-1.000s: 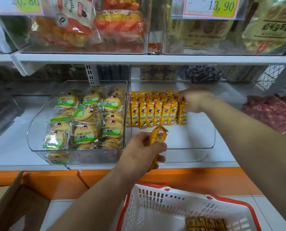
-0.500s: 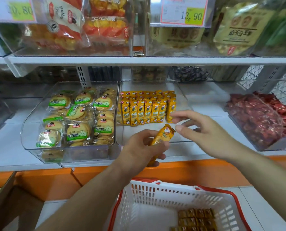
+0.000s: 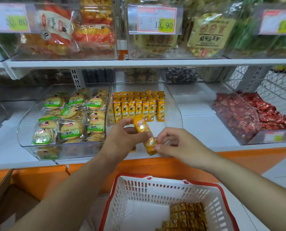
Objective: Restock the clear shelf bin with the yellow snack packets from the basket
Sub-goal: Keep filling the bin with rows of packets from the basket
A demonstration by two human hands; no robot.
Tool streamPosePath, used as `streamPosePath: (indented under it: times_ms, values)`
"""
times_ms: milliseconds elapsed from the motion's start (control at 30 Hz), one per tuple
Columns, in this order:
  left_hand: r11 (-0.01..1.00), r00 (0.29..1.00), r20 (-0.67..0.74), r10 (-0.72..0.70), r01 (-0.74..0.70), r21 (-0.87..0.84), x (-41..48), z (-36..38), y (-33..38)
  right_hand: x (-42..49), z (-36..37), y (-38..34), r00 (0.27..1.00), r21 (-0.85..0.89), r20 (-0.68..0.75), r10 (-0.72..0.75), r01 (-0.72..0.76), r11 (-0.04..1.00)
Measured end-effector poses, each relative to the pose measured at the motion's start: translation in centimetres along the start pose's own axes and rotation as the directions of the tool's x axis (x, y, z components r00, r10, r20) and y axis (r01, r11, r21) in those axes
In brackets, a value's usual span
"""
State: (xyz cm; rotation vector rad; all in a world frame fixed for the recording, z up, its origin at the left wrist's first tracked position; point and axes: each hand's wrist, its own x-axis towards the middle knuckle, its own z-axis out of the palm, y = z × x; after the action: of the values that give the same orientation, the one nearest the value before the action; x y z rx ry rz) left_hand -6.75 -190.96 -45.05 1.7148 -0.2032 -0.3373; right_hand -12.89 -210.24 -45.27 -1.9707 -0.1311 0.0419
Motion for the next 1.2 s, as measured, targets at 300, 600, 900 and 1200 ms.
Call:
streamPosePath:
  times_ms: [300, 600, 900, 1200]
  values:
    - [0.998, 0.993, 0.107, 0.057, -0.057, 0.001, -0.5, 1.7, 0.6, 1.4, -1.7, -1.6, 0.991, 0.145, -0.134, -0.015, 0.035, 0.989]
    - [0.954, 0.984, 0.075, 0.159, -0.173, 0.245, 1.1, 3.6, 2.5, 2.2, -5.1, -0.5, 0.971, -0.037, -0.221, -0.092, 0.086, 0.996]
    - [0.362, 0.927, 0.089, 0.365, -0.230, 0.903, 14.9, 3.6, 1.9, 3.8, -8.8, 2.2, 0.897, -0.181, -0.411, -0.161, 0.092, 0.979]
    - [0.238, 0.886, 0.091, 0.455, -0.219, 0.946, 21.7, 3.7, -2.4, 7.2, -9.6, 2.6, 0.916, -0.631, -0.208, -0.344, 0.143, 0.763]
